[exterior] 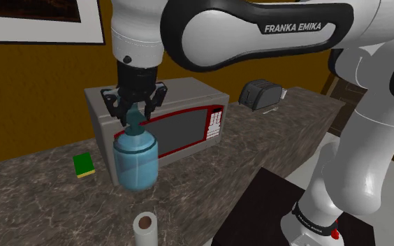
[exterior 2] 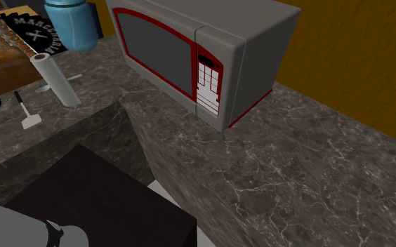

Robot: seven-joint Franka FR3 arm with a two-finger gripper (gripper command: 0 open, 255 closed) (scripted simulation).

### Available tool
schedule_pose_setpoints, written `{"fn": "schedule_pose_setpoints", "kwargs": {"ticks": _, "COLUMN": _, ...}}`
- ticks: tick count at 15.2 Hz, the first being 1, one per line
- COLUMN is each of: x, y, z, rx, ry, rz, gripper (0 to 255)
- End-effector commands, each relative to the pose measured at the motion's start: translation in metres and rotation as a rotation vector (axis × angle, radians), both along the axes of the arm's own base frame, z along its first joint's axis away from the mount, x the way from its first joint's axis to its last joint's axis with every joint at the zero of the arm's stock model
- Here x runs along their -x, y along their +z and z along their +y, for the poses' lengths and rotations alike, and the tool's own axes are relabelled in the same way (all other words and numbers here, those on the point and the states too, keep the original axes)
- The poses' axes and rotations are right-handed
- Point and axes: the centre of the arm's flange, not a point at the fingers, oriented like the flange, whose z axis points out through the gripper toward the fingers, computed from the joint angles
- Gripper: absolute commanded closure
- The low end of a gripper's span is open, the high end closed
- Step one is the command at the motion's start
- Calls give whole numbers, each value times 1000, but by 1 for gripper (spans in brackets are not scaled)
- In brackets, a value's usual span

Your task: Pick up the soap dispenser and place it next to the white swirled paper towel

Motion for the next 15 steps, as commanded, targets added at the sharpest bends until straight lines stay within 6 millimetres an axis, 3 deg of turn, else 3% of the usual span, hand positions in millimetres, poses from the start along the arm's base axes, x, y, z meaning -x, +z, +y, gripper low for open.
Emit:
{"fn": "schedule_pose_setpoints", "kwargs": {"ticks": 1, "x": 0, "y": -10, "z": -1, "rx": -1, "ry": 0, "rz": -1, "gripper": 255}}
{"fn": "schedule_pose_setpoints", "kwargs": {"ticks": 15, "x": 0, "y": -84, "z": -1, "rx": -1, "ry": 0, "rz": -1, "gripper": 255}}
